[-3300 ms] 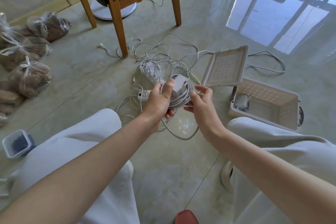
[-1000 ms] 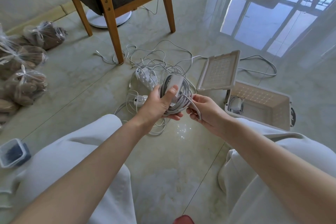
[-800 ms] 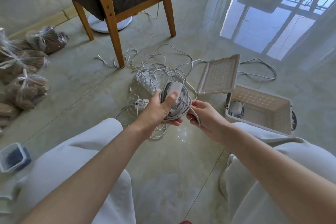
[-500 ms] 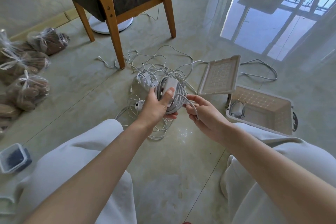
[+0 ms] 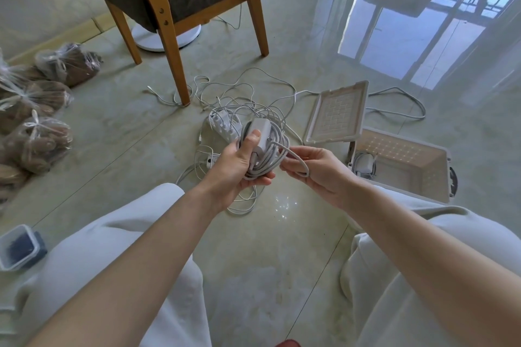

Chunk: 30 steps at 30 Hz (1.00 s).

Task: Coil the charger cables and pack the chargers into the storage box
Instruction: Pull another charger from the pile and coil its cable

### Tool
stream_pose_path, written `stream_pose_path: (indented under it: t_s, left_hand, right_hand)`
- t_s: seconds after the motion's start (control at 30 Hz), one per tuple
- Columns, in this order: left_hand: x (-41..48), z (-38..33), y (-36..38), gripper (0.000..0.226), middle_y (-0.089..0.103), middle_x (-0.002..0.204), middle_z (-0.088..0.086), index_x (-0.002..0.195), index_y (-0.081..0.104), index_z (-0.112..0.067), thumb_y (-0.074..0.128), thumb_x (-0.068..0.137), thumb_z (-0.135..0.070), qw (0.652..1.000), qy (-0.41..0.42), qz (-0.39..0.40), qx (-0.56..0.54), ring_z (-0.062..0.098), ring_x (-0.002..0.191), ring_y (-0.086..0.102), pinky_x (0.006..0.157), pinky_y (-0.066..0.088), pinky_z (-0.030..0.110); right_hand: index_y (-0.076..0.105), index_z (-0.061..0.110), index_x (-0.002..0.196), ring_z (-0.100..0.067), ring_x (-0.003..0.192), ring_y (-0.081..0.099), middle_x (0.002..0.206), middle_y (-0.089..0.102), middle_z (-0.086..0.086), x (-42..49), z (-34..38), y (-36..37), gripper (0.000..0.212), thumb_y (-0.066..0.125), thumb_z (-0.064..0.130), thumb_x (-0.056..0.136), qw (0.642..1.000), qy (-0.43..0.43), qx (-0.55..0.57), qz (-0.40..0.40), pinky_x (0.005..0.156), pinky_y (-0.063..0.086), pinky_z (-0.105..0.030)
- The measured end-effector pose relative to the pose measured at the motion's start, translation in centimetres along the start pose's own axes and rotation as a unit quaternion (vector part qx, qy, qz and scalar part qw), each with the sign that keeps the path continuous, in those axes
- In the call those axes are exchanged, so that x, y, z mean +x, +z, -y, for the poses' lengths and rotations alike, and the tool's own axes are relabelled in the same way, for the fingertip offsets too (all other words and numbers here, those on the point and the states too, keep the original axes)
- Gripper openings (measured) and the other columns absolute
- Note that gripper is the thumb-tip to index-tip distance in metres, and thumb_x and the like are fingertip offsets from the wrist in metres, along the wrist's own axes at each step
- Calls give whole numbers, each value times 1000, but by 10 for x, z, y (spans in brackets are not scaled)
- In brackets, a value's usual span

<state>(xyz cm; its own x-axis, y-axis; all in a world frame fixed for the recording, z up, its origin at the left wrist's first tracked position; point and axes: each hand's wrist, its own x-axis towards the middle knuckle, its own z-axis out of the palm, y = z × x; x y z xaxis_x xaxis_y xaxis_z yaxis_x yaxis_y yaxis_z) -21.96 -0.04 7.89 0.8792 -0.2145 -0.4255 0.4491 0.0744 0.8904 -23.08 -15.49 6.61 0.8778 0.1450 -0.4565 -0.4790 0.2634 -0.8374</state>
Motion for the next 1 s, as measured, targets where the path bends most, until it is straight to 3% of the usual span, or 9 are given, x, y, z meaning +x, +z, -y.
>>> stream_pose_path:
  t_s: [0.2,0.3,0.4,0.57,0.67,0.77,0.87,1.0]
  left_hand:
    - [-4,-3,-2,36,62,74,8,105,55,-6,46,95,-40,996,-57,63,19,13,48,60,42,50,21]
    - [-1,2,-1,39,63,78,10,113,49,-5,50,94,-39,998,-32,34,48,13,48,60,42,49,21]
    - [4,9,1,35,63,77,8,112,45,-7,53,93,-36,995,13,-21,97,14,45,59,40,49,23]
    - [9,19,2,31,61,77,6,113,39,-12,55,94,-30,987,49,-51,144,19,49,57,38,47,23]
    - [10,20,2,35,61,80,6,118,37,-13,54,94,-32,987,47,-52,143,19,51,59,39,47,23]
    - [11,20,1,30,60,78,4,112,39,-12,53,94,-31,985,60,-55,154,19,50,58,39,48,24]
    - [11,22,3,31,58,78,4,111,39,-7,55,94,-29,980,83,-43,179,21,52,58,39,49,25]
    - [10,24,5,33,56,81,2,114,40,-7,56,93,-26,974,104,-31,201,11,47,58,39,48,25]
  right_hand:
    - [63,-1,88,-6,61,65,69,69,-4,-7,-2,5,15,56,-12,82,998,-4,63,6,67,55,-13]
    - [51,-4,115,-12,62,66,79,63,-13,-7,-3,9,32,48,-17,86,988,40,152,3,65,57,-20]
    - [42,-2,121,-16,58,65,80,61,-15,-6,-2,12,39,37,-20,87,980,49,193,-16,58,57,-24]
    - [45,11,109,-14,65,61,78,62,-6,-7,-9,20,13,47,15,97,998,-11,58,-32,69,55,-25]
    - [50,15,107,-13,66,64,70,66,0,-6,-8,18,17,56,19,92,998,-43,-33,-36,76,55,-29]
    - [52,17,102,-22,78,64,80,65,-6,-3,-7,16,17,61,21,88,995,-43,-70,-48,85,54,-37]
    - [52,8,95,-20,74,64,82,65,-9,-1,-10,15,16,61,19,89,995,-37,-61,-74,81,57,-34]
    - [58,4,91,-16,71,65,82,67,-9,-1,-12,10,15,60,18,89,994,-34,-60,-86,73,58,-26]
